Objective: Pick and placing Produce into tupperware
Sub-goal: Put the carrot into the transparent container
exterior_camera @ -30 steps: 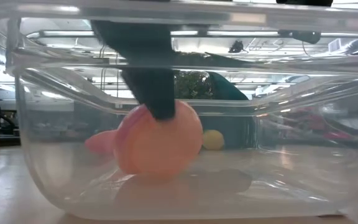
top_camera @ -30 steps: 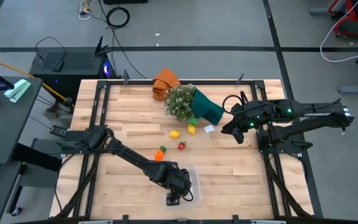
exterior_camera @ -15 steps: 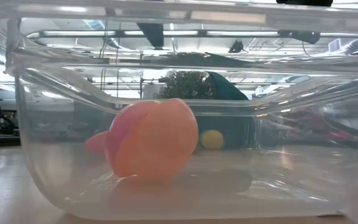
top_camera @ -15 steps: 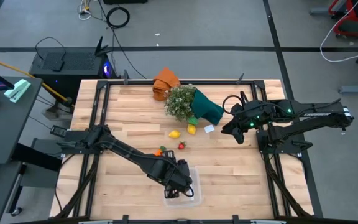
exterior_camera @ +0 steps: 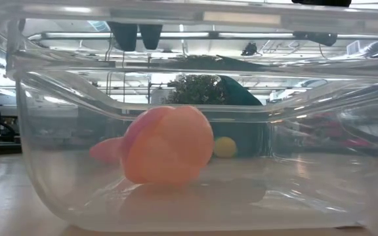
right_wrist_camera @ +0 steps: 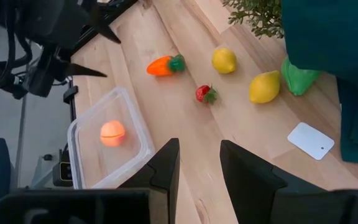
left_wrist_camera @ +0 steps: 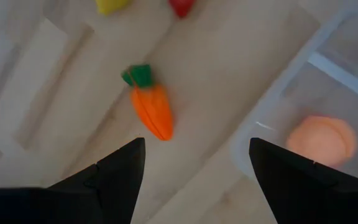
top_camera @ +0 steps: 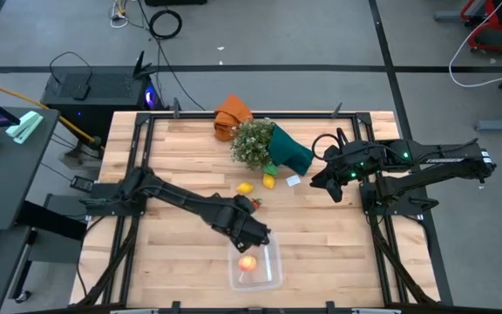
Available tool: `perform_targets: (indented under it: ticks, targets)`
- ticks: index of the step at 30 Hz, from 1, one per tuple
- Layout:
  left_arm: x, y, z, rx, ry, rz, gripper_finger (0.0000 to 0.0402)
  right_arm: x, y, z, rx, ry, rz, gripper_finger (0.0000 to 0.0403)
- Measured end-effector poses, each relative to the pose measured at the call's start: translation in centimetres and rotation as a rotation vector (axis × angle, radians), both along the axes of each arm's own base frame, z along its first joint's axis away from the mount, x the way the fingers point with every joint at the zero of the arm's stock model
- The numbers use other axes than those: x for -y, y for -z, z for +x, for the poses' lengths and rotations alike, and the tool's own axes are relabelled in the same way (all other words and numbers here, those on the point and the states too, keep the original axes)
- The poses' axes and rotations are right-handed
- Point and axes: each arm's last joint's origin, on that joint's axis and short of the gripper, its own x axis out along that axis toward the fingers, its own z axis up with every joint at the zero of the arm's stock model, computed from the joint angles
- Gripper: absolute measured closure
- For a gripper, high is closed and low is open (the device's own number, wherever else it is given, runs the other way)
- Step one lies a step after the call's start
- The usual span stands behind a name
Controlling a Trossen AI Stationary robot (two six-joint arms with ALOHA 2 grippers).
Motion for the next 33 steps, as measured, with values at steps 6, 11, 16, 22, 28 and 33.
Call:
perform_targets:
  ticks: [6, 11, 16, 22, 28, 33]
  targets:
    - [-1.7, 0.0, -0.2, -0.057, -0.095, 0.016, 0.0109, 0.0, 0.0, 0.0, 0.0, 0.0, 0.0, 0.0318]
    - [-1.8, 0.4, -0.3, -0.09, -0.112, -0.01, 0.0118, 0.0, 0.0, 0.0, 0.0, 0.0, 0.0, 0.0318]
    - [-1.7, 3.2, -1.3, -0.119, -0.131, -0.05, 0.0149, 0.0, 0.0, 0.0, 0.0, -0.002, -0.006, 0.0318]
    - [-2.5, 4.8, -4.5, -0.113, -0.198, -0.087, 0.0189, 0.0, 0.0, 0.0, 0.001, -0.005, -0.012, 0.0318]
    - [-3.8, 4.7, -5.1, 0.07, -0.189, -0.115, 0.0208, 0.0, 0.0, 0.0, 0.0, -0.005, -0.012, 0.0318]
    - [-6.0, 5.8, -4.7, 0.084, -0.194, -0.08, 0.0203, 0.0, 0.0, 0.0, 0.001, -0.002, -0.009, 0.0318]
